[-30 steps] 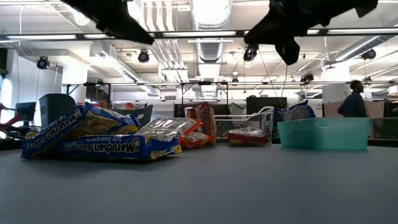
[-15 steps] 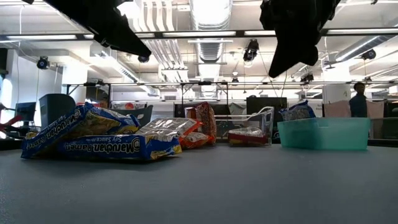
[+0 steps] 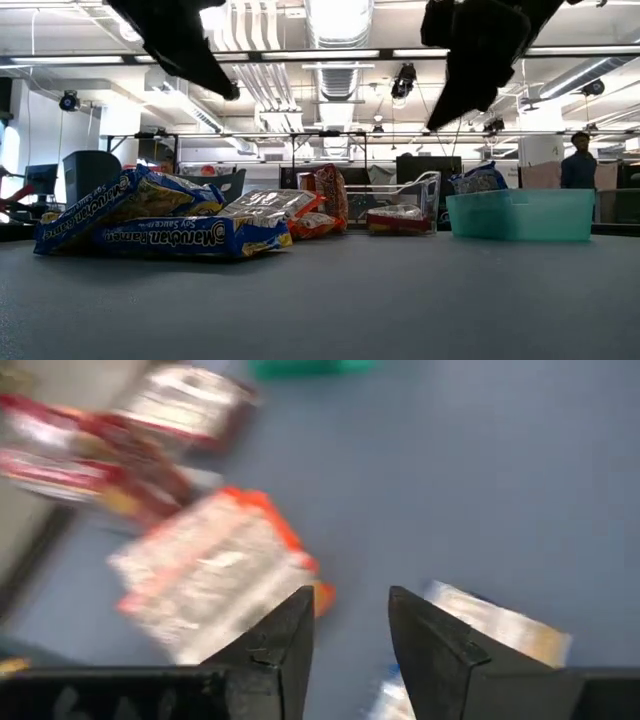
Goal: Sort Maruchan noodles
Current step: Put the blue noodle pack into the green bin
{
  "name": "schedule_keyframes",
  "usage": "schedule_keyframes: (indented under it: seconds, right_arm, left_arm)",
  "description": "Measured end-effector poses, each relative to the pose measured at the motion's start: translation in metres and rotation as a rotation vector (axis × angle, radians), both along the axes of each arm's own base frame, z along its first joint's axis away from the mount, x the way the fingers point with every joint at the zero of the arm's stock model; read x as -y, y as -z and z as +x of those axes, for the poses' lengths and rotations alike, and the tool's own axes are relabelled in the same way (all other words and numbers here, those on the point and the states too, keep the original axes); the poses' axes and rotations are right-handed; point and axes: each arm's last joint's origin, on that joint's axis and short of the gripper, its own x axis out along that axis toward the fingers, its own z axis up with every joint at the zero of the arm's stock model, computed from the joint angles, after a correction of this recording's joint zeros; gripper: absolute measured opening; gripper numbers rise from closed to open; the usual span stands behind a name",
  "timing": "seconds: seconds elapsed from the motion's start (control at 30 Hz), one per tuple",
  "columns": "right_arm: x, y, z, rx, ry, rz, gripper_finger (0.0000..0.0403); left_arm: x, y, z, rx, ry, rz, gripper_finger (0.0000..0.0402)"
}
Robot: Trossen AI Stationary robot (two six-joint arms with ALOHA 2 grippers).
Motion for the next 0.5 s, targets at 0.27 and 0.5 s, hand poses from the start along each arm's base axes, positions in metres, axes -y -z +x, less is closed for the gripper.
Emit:
schedule_keyframes:
  seconds: [0.27, 0.5]
  right_arm:
    - [0.001, -0.021, -0.004, 0.29, -0.11, -0.111, 0.0009]
    - [0.003, -0.034, -0.013, 0.463, -0.143, -0.159, 0.0009]
  left_arm:
    - [0.03, -0.012, 0.018, -0.202, 0.136, -0.15, 0.0192]
    - [0.067, 0.008, 0.02, -0.386, 0.17, -0.1, 0.0257]
